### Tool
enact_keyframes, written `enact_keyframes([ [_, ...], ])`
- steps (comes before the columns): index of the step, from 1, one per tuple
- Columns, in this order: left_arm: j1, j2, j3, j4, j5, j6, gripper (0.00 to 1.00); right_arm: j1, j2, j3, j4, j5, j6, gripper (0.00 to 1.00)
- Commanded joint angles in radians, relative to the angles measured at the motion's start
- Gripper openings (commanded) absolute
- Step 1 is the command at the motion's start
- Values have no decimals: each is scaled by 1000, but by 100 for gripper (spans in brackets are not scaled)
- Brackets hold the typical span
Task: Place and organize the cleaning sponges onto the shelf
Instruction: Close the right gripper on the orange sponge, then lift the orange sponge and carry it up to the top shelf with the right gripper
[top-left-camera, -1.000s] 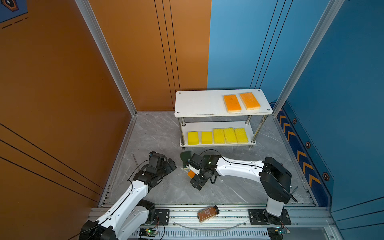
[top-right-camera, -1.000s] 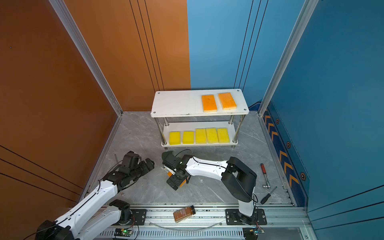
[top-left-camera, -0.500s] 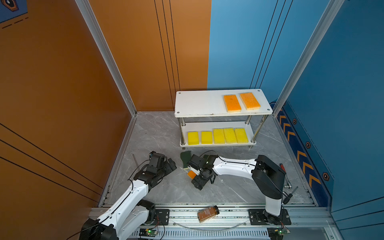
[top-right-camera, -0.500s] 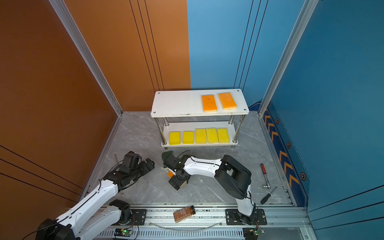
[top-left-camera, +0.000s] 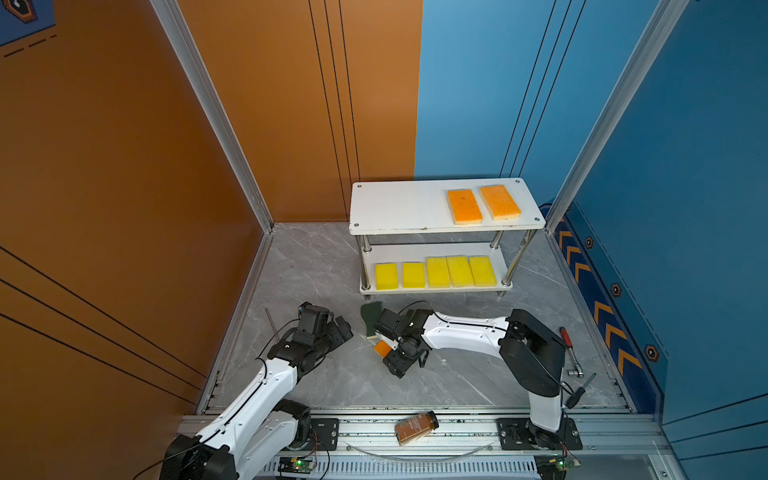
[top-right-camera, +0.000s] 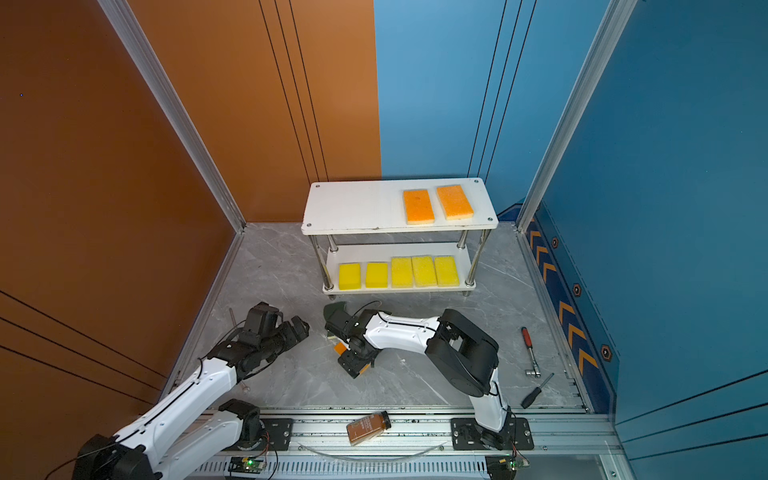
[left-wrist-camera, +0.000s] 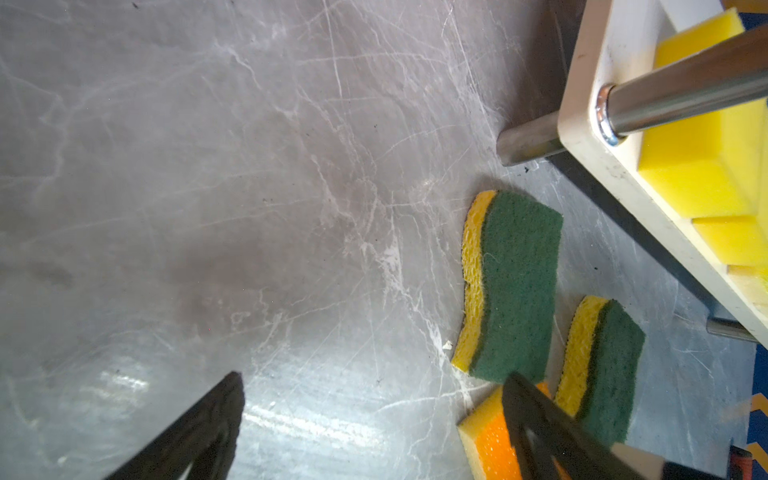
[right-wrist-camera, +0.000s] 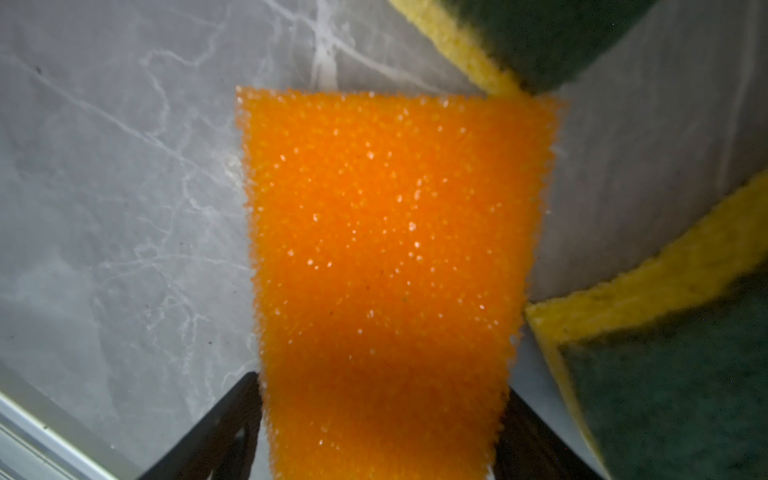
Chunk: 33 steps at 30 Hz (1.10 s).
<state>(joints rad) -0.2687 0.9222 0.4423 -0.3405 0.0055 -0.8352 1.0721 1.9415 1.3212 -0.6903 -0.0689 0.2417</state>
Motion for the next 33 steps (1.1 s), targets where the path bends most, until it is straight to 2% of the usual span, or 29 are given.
enact_keyframes([
  [1, 13, 14, 7, 19, 16, 20, 98, 8, 9, 28, -57, 22, 34, 74],
  [5, 16, 32, 10, 28, 21, 29, 98, 2, -5, 61, -81, 18, 51, 66],
  [10, 23, 43, 7, 40, 29, 34, 98, 4, -28, 90, -106, 13, 54, 62],
  [15, 33, 46, 15, 37, 36, 54, 98, 2, -54, 146, -196, 8, 35, 61],
  [23, 54, 95, 53, 48, 66, 102, 98, -38, -207, 207, -330, -12, -3, 61],
  [28, 62, 137, 72, 72, 89, 114, 98, -87, -311, 306, -373, -23, 8, 60],
  [33, 70, 163, 90, 84, 106, 132, 98, -129, -334, 468, -432, -3, 41, 58],
])
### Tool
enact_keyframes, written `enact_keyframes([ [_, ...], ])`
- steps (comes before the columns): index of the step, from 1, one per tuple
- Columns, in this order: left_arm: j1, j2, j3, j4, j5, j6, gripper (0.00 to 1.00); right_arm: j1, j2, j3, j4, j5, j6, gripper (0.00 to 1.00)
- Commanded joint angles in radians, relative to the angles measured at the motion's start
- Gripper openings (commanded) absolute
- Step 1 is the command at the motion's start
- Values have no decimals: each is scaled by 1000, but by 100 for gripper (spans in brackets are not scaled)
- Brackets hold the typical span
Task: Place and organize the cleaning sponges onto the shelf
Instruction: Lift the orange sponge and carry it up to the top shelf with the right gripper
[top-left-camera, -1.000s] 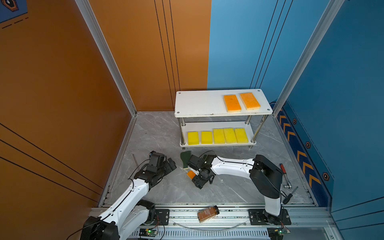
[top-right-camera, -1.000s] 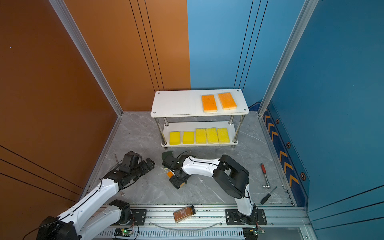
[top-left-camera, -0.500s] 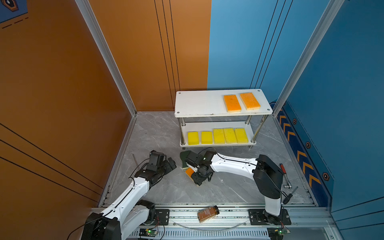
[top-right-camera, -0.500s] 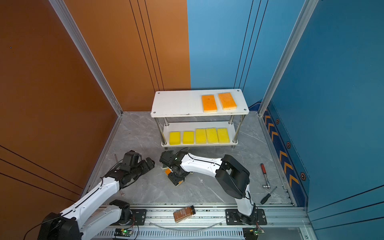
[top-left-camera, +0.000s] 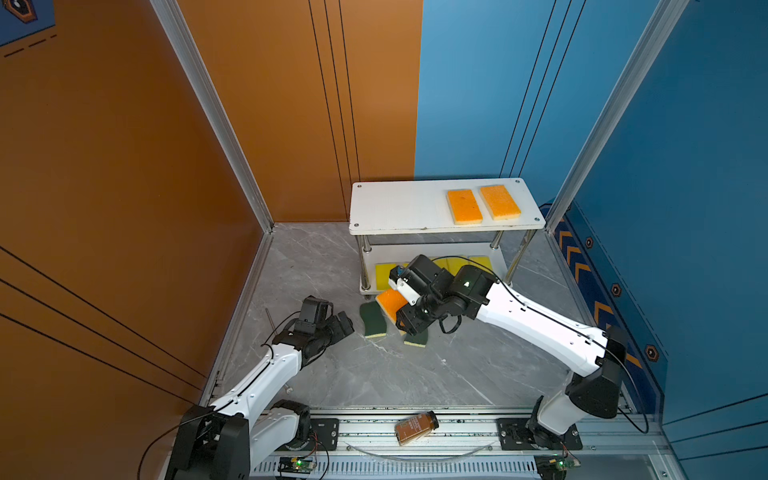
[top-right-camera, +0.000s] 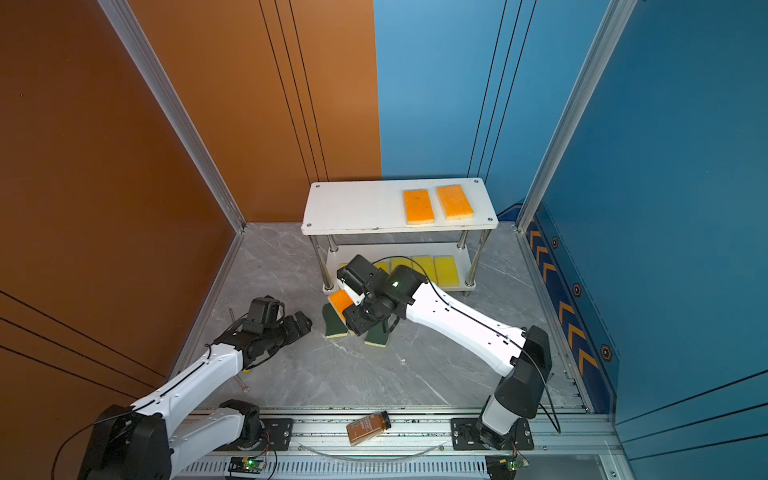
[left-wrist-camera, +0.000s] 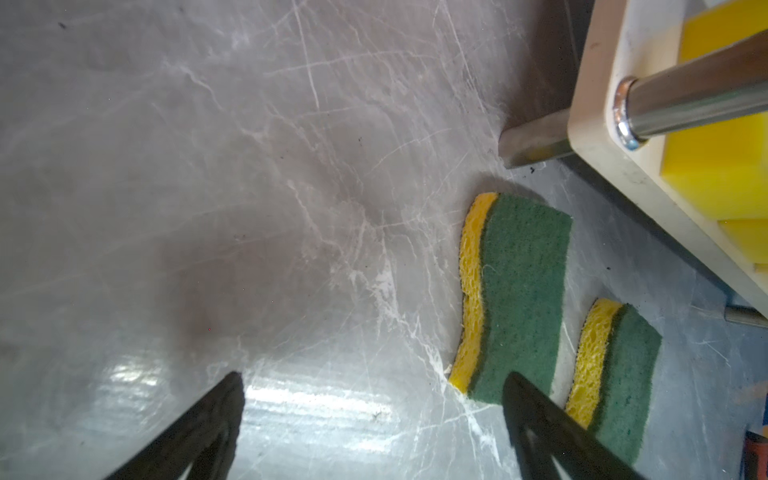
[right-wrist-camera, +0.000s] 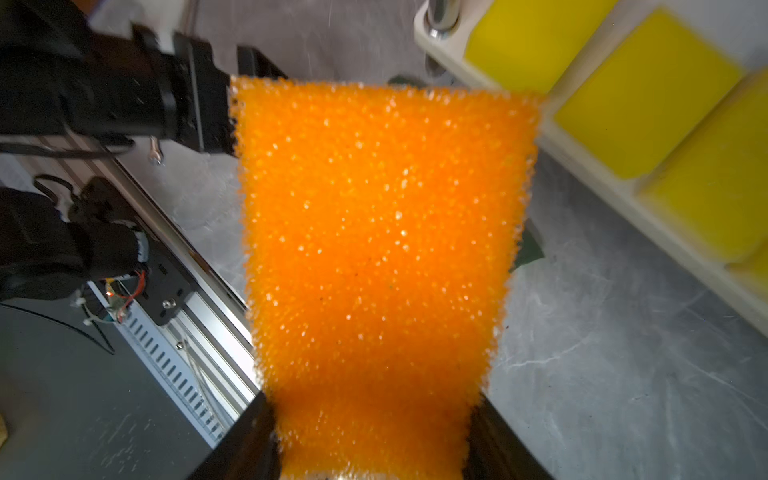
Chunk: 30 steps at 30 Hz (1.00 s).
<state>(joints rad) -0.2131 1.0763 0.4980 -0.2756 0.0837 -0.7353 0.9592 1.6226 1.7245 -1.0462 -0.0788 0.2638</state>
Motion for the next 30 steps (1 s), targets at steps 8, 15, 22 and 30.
enact_keyframes([
  [8, 26, 34, 63, 28, 73, 63, 98, -95, 14, 335, -109, 96, 97, 57],
  [15, 30, 45, 71, 36, 99, 65, 98, -204, 71, 498, -86, 240, 127, 56],
  [22, 29, 23, 71, 27, 100, 57, 98, -321, 158, 600, -7, 312, 148, 59],
  [30, 27, -16, 65, 9, 79, 38, 98, -352, 236, 653, 31, 340, 134, 58],
])
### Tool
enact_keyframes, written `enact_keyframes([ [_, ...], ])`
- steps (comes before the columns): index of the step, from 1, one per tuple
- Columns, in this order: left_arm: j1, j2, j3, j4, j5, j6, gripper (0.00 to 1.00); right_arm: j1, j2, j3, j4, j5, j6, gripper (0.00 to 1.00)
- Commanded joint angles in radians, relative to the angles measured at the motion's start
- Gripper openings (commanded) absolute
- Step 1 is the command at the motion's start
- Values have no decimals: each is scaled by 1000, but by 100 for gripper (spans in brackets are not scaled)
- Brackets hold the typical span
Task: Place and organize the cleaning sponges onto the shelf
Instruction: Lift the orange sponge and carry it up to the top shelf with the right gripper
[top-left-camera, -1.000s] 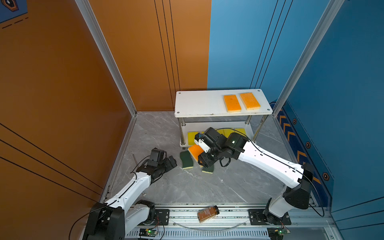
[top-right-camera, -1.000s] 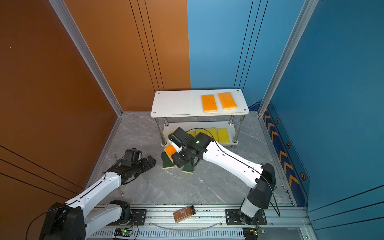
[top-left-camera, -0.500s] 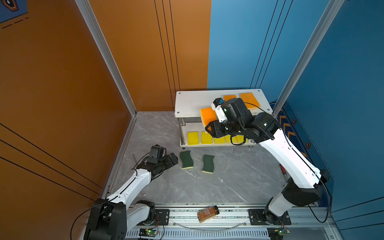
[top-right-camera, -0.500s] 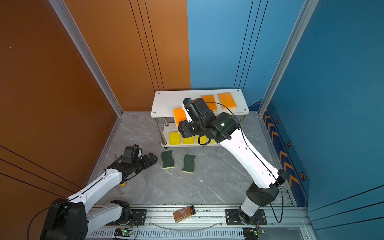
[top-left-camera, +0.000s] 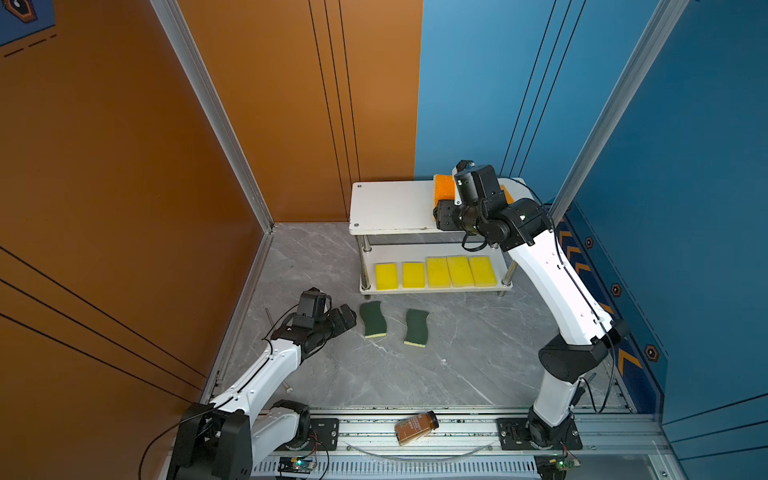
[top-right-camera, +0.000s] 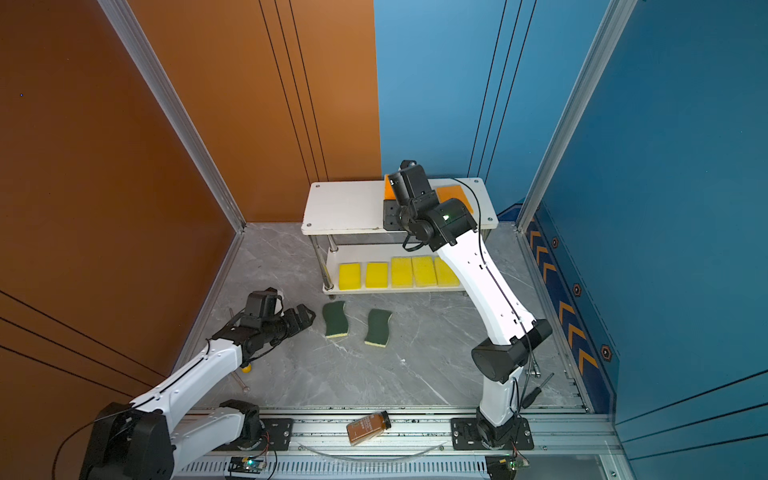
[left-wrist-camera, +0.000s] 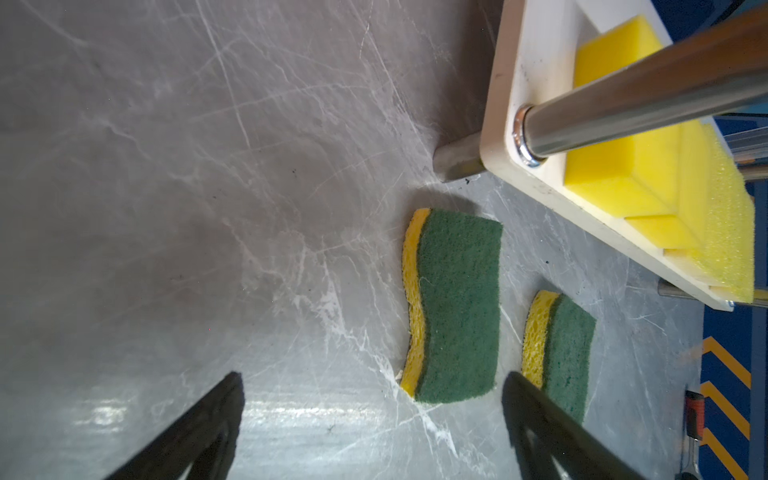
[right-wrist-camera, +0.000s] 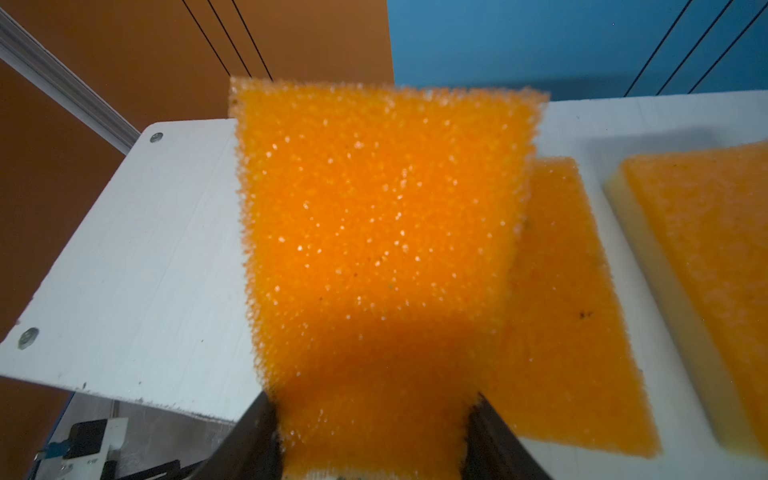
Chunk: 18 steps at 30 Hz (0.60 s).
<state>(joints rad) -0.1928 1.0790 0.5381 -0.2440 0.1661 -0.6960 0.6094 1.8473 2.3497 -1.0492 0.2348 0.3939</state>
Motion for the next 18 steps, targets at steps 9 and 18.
enact_keyframes([
  [9, -2, -19, 26, -27, -18, -16, 98, 12, 17, 25, 49, 47, -12, 58],
  [18, -13, -8, 31, -29, -22, -16, 98, 30, 6, 25, 58, 37, -19, 58],
])
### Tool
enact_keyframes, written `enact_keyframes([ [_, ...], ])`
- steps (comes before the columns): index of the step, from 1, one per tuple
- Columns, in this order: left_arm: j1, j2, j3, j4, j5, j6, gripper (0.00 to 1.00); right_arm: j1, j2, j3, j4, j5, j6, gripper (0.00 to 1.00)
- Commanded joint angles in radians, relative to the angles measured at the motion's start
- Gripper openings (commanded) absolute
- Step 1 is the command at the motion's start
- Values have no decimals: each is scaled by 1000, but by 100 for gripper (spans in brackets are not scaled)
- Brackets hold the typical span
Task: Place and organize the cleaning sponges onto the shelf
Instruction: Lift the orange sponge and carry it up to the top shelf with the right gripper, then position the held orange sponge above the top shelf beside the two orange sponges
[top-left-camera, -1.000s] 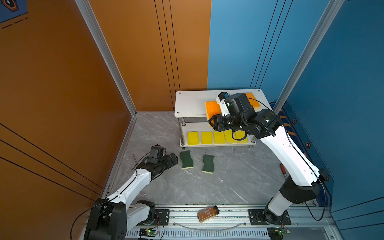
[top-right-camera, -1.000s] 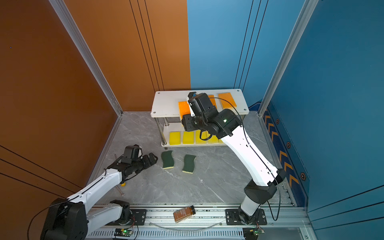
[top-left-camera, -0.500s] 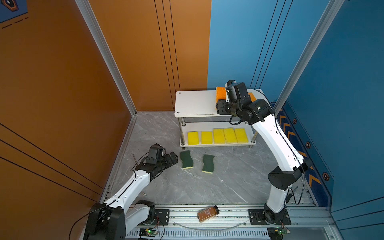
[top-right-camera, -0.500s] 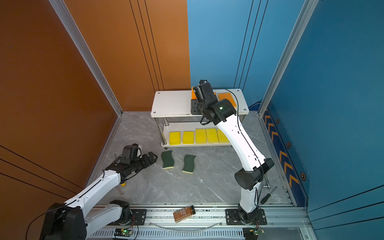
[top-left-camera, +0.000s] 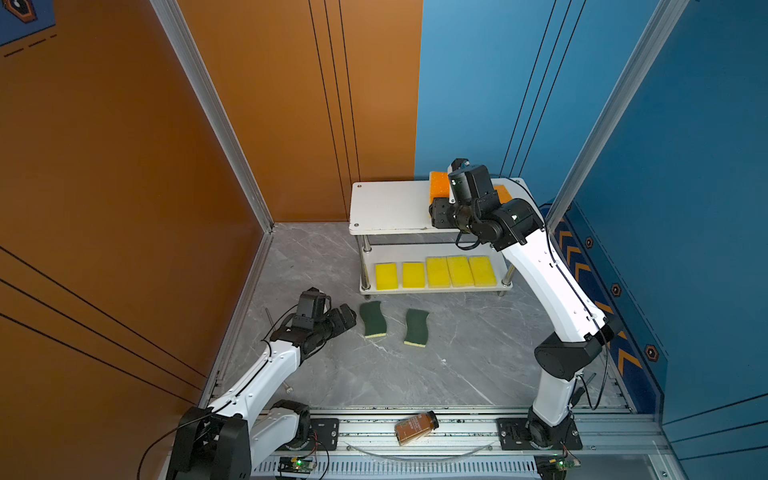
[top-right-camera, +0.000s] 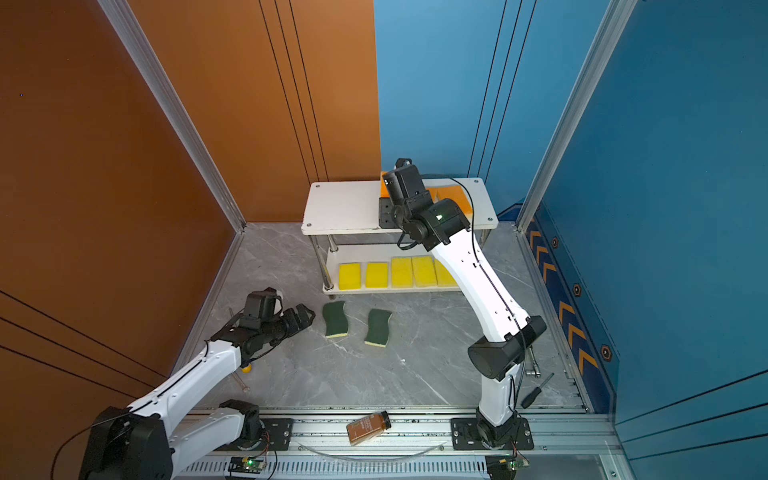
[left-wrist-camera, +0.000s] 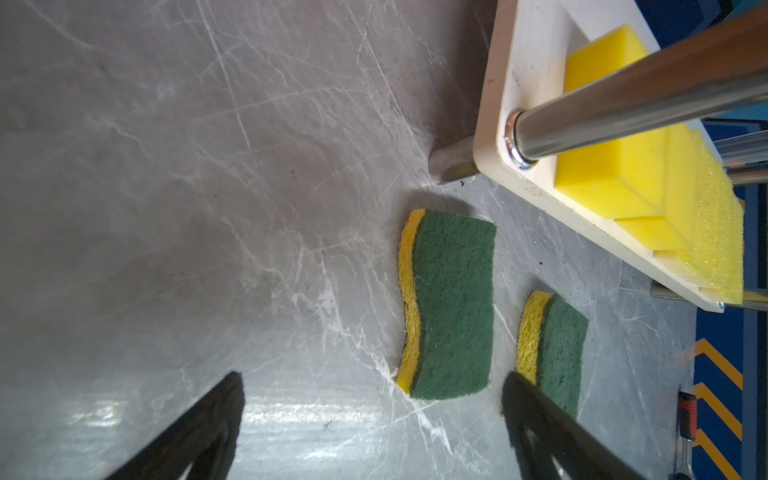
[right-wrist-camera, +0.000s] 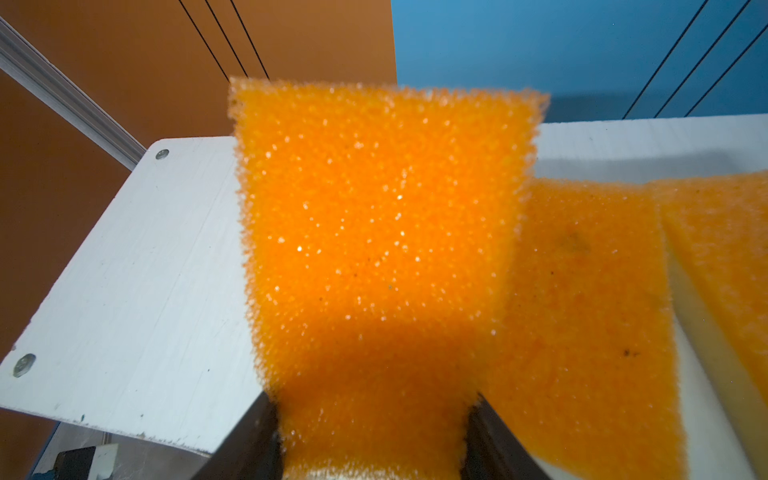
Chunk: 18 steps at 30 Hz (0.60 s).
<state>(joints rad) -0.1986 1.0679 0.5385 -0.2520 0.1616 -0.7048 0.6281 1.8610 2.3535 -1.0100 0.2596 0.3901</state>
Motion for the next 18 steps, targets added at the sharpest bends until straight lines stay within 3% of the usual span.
enact_keyframes([
  [1, -8, 6, 32, -20, -17, -7, 98, 17, -8, 21, 23, 14, -17, 58],
  [18, -16, 17, 27, -14, -22, -7, 98, 22, 46, 21, 87, -23, 11, 58],
])
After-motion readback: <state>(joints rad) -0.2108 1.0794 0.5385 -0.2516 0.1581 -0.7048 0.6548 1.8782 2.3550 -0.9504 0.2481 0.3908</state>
